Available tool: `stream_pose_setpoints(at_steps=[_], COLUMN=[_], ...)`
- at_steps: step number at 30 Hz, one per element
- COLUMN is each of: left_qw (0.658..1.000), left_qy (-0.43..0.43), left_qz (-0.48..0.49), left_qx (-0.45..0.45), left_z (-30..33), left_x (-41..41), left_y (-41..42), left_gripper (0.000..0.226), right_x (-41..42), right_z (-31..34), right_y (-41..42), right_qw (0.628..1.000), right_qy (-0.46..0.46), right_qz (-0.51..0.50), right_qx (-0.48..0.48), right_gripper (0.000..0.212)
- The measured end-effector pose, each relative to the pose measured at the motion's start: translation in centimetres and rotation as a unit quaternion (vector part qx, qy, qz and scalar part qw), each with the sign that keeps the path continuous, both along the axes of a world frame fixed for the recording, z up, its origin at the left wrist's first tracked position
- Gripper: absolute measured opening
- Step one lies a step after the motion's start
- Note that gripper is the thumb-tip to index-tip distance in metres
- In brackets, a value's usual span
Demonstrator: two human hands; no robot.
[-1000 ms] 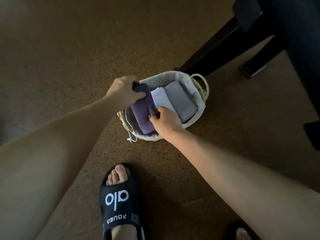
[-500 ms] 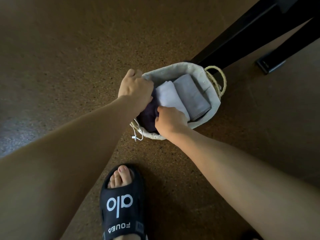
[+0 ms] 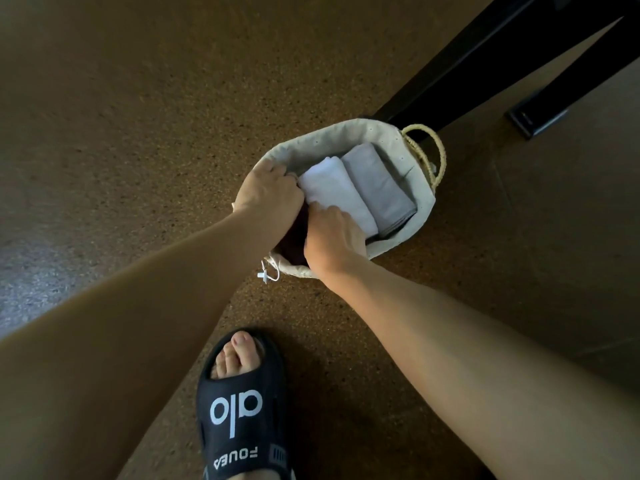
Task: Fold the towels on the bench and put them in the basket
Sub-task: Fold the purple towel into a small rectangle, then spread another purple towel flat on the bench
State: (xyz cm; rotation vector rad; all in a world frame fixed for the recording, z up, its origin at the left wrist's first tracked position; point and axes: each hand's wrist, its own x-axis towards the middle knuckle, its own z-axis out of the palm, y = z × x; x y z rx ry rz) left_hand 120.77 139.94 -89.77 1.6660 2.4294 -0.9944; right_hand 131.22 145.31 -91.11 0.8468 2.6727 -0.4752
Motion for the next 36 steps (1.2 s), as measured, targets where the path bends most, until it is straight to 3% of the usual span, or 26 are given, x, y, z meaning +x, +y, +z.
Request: stream_pose_setpoints(at_steps=[6, 11, 16, 21, 23, 26, 31, 36], left_qw=[0.999, 0.998, 0.995, 0.982, 0.969, 0.943, 0.888, 0.862], left_qy=[-0.012, -0.037, -0.071, -0.104, -0.136, -0.181, -0.268, -0.357], left_qz=[0.016, 0.011, -0.007, -0.101, -0.137, -0.190, -0.293, -0.329], left_qx=[-0.031, -0.040, 0.070, 0.123, 0.153, 0.205, 0.230, 0.148], left_z=[2.4, 8.4, 19.1, 30.8, 34.6, 39.0, 42.5, 42.2], left_x=[0.5, 1.9, 5.1, 13.3, 17.9, 25.9, 40.1, 52.3], left_y=[0.0, 0.8, 3.5, 5.0, 5.6, 6.7, 7.4, 7.1], left_gripper=[0.030, 0.023, 0.025, 0.025, 0.023, 0.020, 0.017, 0.020], right_x=[0.6, 2.2, 6.0, 15.7, 21.3, 30.7, 46.9, 59.6], right_z=[2.8, 10.4, 21.4, 33.7, 37.5, 41.6, 44.6, 44.4], right_y=[0.9, 2.2, 4.6, 7.9, 9.2, 10.8, 11.8, 10.2], right_qw=[0.999, 1.000, 0.995, 0.981, 0.972, 0.956, 0.934, 0.933], right_qy=[-0.009, 0.022, 0.090, 0.142, 0.162, 0.173, 0.095, -0.122], right_qz=[-0.002, 0.019, 0.000, -0.054, -0.103, -0.187, -0.305, -0.336], right_qx=[-0.047, -0.004, 0.036, 0.120, 0.133, 0.147, 0.157, 0.048], right_gripper=[0.024, 0.026, 0.024, 0.018, 0.008, 0.008, 0.021, 0.026])
